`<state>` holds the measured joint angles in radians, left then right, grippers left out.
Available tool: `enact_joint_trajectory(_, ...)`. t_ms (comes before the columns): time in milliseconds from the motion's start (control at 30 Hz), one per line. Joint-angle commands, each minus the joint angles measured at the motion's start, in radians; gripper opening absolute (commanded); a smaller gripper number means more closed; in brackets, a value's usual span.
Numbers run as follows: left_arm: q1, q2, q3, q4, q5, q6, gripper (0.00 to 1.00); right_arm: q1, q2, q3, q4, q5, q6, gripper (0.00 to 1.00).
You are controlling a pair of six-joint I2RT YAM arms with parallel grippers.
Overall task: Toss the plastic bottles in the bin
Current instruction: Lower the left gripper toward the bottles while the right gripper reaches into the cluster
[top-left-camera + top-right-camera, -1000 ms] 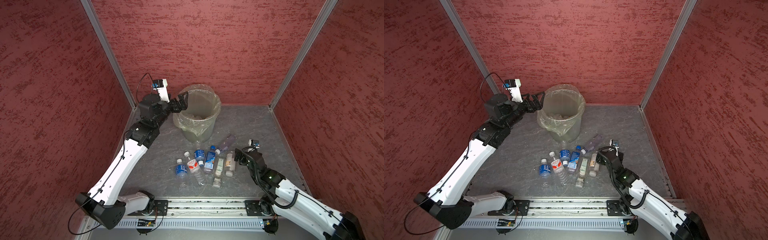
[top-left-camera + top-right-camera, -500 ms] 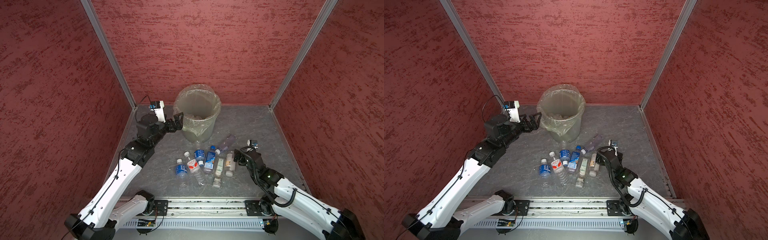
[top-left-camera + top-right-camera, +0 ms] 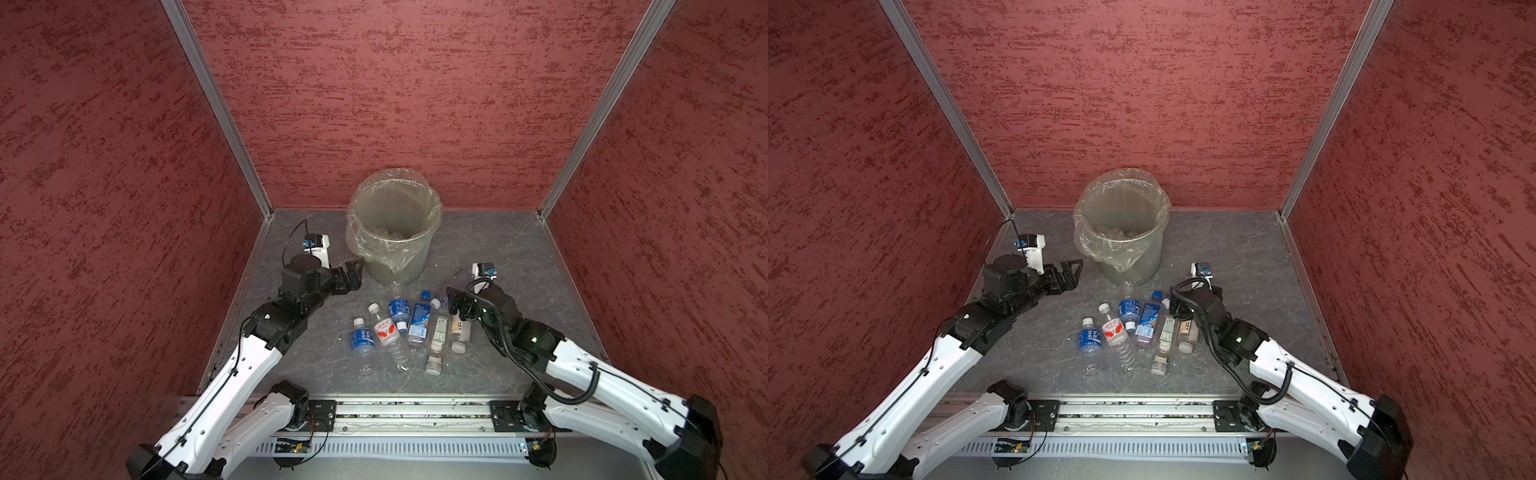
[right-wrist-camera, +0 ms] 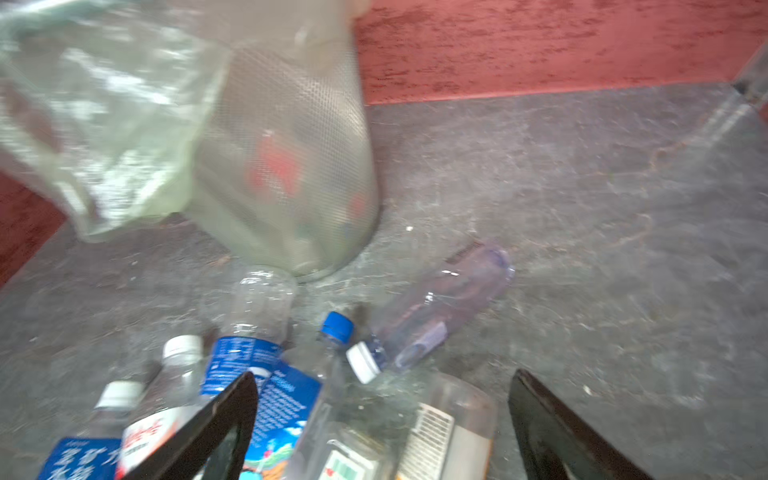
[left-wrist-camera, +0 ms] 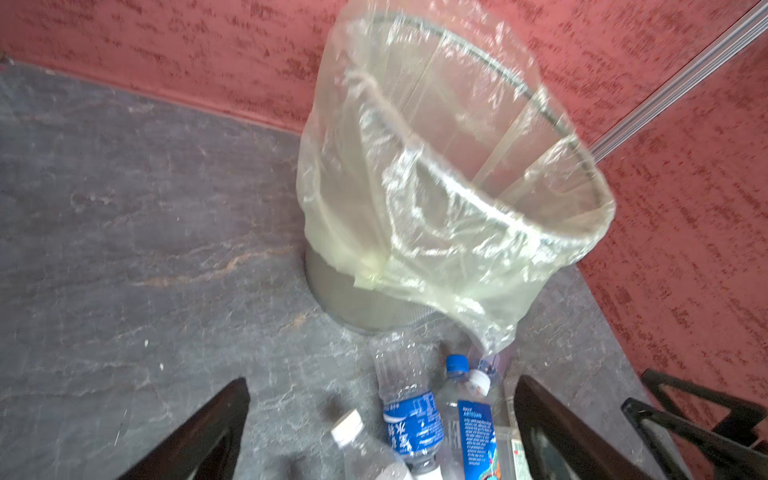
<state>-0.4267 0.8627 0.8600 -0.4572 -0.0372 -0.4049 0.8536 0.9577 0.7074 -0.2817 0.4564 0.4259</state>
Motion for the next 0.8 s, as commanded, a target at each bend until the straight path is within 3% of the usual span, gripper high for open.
enact_joint_trajectory(0, 0.001, -0.016, -0.062, -0.027, 0.025, -0.041, 1.00, 0.093, 0.095, 0.086, -0.087, -0.004, -0.029, 0.95)
enact_joint_trajectory(300, 0.011, -0.004, -0.159, -0.045, 0.087, -0.068, 0.96, 0.290, 0.365, 0.297, -0.207, -0.024, -0.012, 0.95)
enact_joint_trajectory(600, 0.041, 0.004, -0.214, -0.063, 0.079, -0.075, 0.87, 0.311, 0.550, 0.477, -0.353, -0.166, 0.002, 0.95)
enact_joint_trajectory(767, 0.087, 0.012, -0.244, -0.061, 0.102, -0.091, 0.86, 0.324, 0.650, 0.534, -0.388, -0.236, -0.008, 0.90)
